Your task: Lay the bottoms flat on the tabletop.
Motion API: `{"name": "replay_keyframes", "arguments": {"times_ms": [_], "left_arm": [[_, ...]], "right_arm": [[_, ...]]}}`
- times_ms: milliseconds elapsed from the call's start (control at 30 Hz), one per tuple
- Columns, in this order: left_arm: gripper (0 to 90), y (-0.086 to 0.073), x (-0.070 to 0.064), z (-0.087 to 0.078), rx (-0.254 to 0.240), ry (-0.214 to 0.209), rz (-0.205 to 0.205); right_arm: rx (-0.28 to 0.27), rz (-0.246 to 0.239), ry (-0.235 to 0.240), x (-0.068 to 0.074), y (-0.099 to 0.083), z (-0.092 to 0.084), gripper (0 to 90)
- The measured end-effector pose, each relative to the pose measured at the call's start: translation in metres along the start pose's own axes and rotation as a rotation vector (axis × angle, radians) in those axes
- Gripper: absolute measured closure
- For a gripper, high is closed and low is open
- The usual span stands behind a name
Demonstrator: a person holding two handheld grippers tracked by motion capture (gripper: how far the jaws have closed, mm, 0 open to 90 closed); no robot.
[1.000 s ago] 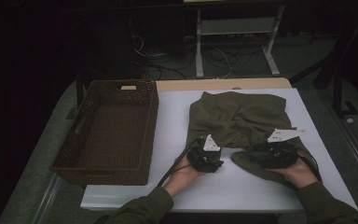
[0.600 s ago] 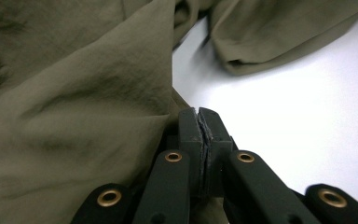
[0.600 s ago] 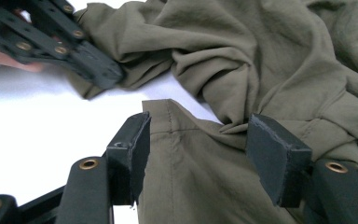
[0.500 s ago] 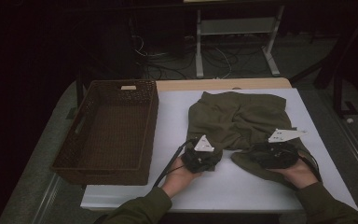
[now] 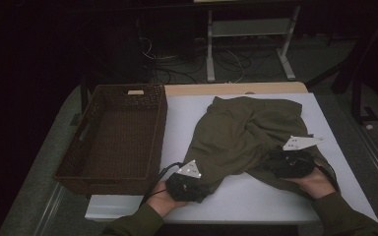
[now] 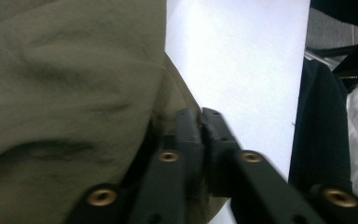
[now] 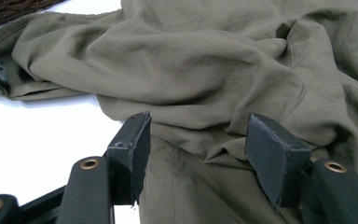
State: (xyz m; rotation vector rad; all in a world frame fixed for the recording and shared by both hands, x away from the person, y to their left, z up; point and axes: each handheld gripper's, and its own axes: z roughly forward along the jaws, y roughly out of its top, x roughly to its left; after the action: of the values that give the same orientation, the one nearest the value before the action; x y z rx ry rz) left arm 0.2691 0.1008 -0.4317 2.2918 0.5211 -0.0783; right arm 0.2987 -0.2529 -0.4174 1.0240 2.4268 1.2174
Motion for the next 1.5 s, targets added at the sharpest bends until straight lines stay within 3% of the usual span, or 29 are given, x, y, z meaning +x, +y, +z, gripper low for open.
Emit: {"name": "replay_keyframes", "arguments": {"times_ms": [100, 200, 333, 433, 600, 733, 833, 967, 1067, 1133, 1267, 1433, 1500], "left_arm": [[69.9, 0.011, -0.002, 0.002, -0.051, -0.008, 0.009], [68.9, 0.023, -0.004, 0.011, -0.057, -0.022, 0.026], [76.2, 0.035, -0.008, 0.029, -0.023, -0.044, 0.065], [85.5, 0.043, -0.004, 0.040, 0.003, -0.044, 0.070], [88.9, 0.055, 0.009, 0.044, -0.010, 0.017, 0.052], [88.9, 0.061, 0.024, 0.043, -0.014, 0.107, 0.042], [89.0, 0.063, 0.036, 0.045, -0.026, 0.150, 0.028], [89.0, 0.065, 0.047, 0.050, -0.008, 0.201, 0.041], [89.0, 0.066, 0.054, 0.055, 0.007, 0.267, 0.060], [89.0, 0.064, 0.059, 0.055, 0.000, 0.268, 0.035], [84.5, 0.066, 0.051, 0.050, -0.019, 0.247, 0.035], [73.7, 0.064, 0.028, 0.038, -0.059, 0.198, 0.040], [71.5, 0.061, 0.020, 0.038, -0.053, 0.182, 0.049]], "right_arm": [[0.003, 0.000, -0.002, 0.000, 0.000, 0.000, 40.3], [0.001, 0.001, -0.002, 0.000, 0.000, 0.000, 40.3], [-0.003, 0.009, -0.003, 0.000, -0.001, -0.001, 40.3], [-0.003, 0.009, -0.003, 0.000, -0.001, -0.001, 40.4], [-0.004, 0.010, 0.000, -0.001, -0.001, 0.000, 40.5], [-0.006, 0.010, 0.000, -0.001, -0.001, 0.000, 40.6], [-0.007, 0.008, 0.000, -0.001, -0.001, 0.000, 40.7], [-0.005, 0.006, -0.001, -0.001, -0.001, 0.000, 40.9], [-0.005, 0.009, -0.001, -0.002, -0.001, 0.001, 40.9], [-0.005, 0.008, 0.000, -0.002, -0.001, 0.001, 41.0], [-0.002, 0.006, 0.003, -0.002, -0.001, 0.001, 40.9], [-0.003, 0.005, 0.003, -0.002, -0.001, 0.001, 41.0], [-0.003, 0.005, 0.003, -0.002, -0.001, 0.001, 41.0]]}}
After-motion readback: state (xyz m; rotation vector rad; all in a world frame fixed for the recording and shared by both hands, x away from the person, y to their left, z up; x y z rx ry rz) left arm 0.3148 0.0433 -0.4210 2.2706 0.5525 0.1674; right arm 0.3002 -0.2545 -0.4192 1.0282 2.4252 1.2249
